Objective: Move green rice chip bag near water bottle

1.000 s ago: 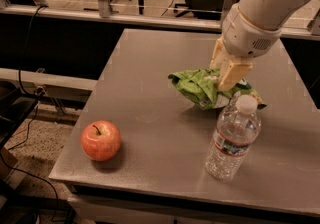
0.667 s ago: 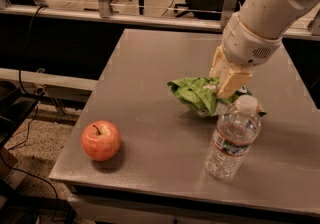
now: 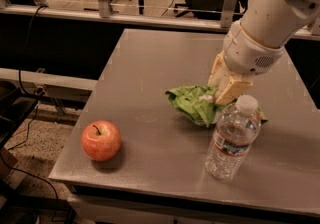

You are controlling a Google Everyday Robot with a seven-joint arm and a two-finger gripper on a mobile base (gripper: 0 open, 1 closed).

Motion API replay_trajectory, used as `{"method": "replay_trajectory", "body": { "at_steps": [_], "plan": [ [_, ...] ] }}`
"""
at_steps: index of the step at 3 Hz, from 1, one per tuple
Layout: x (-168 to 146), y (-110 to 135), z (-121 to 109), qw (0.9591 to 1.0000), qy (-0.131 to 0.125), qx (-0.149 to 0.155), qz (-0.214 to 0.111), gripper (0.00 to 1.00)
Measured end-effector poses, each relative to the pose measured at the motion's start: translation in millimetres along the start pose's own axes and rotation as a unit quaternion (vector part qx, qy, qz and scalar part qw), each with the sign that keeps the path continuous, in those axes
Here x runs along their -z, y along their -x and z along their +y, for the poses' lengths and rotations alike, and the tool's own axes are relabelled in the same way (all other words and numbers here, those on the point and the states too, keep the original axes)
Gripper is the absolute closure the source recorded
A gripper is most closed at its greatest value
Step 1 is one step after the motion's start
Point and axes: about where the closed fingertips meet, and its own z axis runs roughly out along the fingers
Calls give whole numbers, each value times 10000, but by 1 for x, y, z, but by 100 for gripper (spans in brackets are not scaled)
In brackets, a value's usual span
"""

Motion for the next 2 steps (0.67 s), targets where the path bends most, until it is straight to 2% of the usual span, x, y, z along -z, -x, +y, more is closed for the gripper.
{"method": "replay_trajectory", "body": {
  "at_steps": [1,2],
  "plan": [
    [-1,-1,11,10000,48,37,-50,13],
    [-3,-8,17,10000,28,72,-51,0]
  ]
}}
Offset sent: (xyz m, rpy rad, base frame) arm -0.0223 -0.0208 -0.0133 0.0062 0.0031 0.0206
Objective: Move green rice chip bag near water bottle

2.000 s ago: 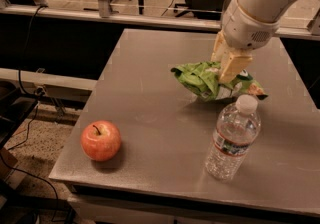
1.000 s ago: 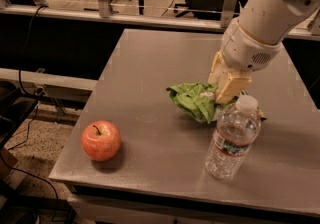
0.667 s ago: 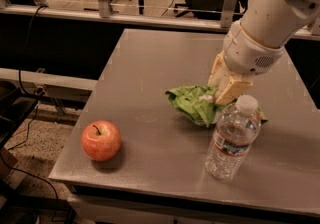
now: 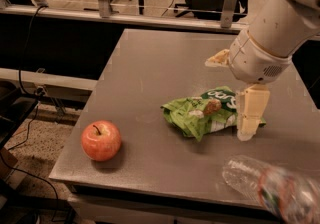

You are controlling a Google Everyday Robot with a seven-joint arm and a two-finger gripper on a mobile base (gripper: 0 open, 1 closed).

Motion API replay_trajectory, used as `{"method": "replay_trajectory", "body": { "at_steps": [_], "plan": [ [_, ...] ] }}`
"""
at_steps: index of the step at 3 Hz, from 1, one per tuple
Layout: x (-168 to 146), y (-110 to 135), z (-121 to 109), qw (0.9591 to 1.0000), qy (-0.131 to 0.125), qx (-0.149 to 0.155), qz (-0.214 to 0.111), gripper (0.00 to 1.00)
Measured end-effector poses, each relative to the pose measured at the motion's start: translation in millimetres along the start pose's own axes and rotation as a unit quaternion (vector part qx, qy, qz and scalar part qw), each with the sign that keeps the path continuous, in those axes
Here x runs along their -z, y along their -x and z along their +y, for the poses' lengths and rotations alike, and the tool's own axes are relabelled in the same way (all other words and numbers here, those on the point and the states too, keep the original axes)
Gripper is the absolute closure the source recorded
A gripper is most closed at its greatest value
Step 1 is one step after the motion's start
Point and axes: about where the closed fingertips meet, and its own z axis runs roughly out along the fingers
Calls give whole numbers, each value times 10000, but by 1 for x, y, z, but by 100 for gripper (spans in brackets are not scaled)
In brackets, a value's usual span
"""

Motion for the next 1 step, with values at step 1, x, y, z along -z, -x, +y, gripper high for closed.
{"method": "replay_trajectory", "body": {
  "at_steps": [1],
  "plan": [
    [0,0,0,10000,0,0,0,0]
  ]
}}
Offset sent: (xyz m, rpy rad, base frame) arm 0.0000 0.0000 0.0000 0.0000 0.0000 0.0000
